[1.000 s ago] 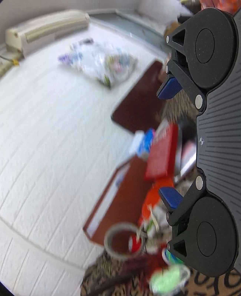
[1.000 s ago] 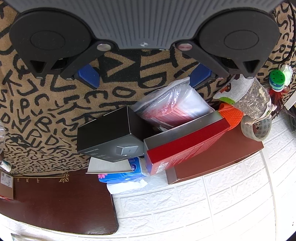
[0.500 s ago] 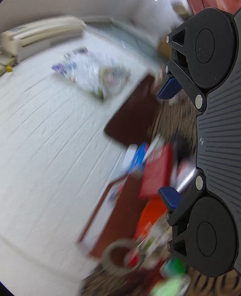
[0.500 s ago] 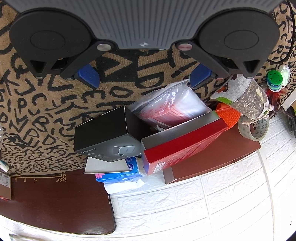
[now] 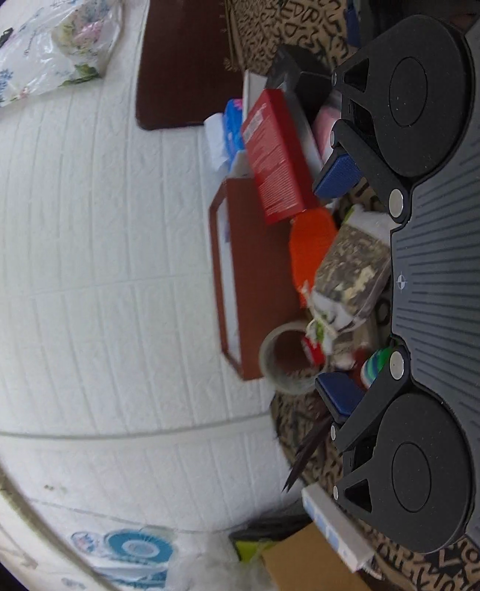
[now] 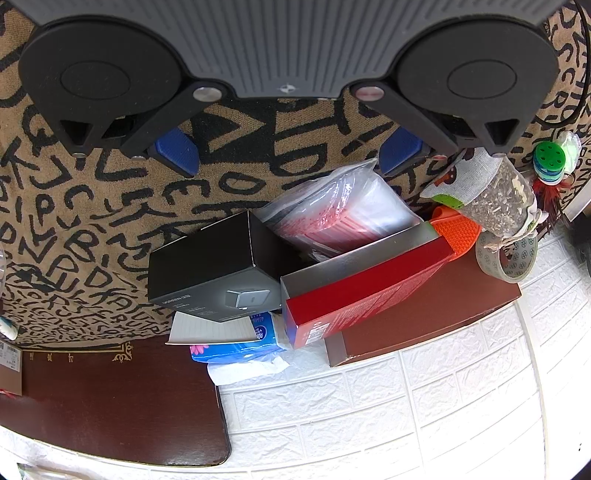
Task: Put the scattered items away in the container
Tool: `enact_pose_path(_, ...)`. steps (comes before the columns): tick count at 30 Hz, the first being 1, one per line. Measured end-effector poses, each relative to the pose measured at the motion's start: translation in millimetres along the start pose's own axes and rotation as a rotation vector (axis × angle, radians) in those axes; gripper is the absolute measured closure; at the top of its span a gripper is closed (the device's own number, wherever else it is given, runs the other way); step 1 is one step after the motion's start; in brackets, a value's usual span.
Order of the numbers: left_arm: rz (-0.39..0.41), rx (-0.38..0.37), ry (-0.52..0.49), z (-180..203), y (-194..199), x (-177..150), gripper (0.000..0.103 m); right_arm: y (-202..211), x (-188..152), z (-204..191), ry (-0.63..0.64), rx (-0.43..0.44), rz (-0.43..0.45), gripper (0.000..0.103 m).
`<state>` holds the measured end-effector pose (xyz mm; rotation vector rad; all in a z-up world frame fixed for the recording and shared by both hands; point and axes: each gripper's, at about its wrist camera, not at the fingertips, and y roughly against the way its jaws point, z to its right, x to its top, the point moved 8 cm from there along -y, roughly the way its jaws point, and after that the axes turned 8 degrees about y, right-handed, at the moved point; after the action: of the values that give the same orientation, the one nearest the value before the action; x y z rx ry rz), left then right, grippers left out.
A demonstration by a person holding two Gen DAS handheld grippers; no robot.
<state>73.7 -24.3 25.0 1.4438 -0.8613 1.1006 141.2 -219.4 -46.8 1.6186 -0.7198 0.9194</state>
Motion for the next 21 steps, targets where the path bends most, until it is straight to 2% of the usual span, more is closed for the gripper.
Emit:
enact_pose_path(5, -0.132, -0.069, 0.037, 2, -30, -28, 0.0, -1, 0, -1, 0.014, -0.016, -0.011, 0.0)
enact_pose_path(8, -0.141, -0.042, 0.023, 6, -44, -39, 0.0, -5, 3, -3, 0.03, -0.042, -0.032, 0.0)
enact_pose_path(10, -0.141, -0.047, 0.048, 3, -51, -41, 0.0, -8, 4, -1, 0.027, -0.062, -0.042, 0.0)
enact_pose_path(15, -0.238, -0.093, 0.153, -8, -68, -50, 0.0, -9, 4, 2, 0.027, -0.084, -0.041, 0.0)
enact_pose_path(17, -0.251, -0.04, 0.163, -13, -72, -53, 0.0, -6, 5, 3, 0.025, -0.098, -0.029, 0.0)
enact_pose_path(21, -0.291, -0.069, 0.161, -11, -78, -57, 0.0, -8, 7, 1, 0.029, -0.105, -0.043, 0.0)
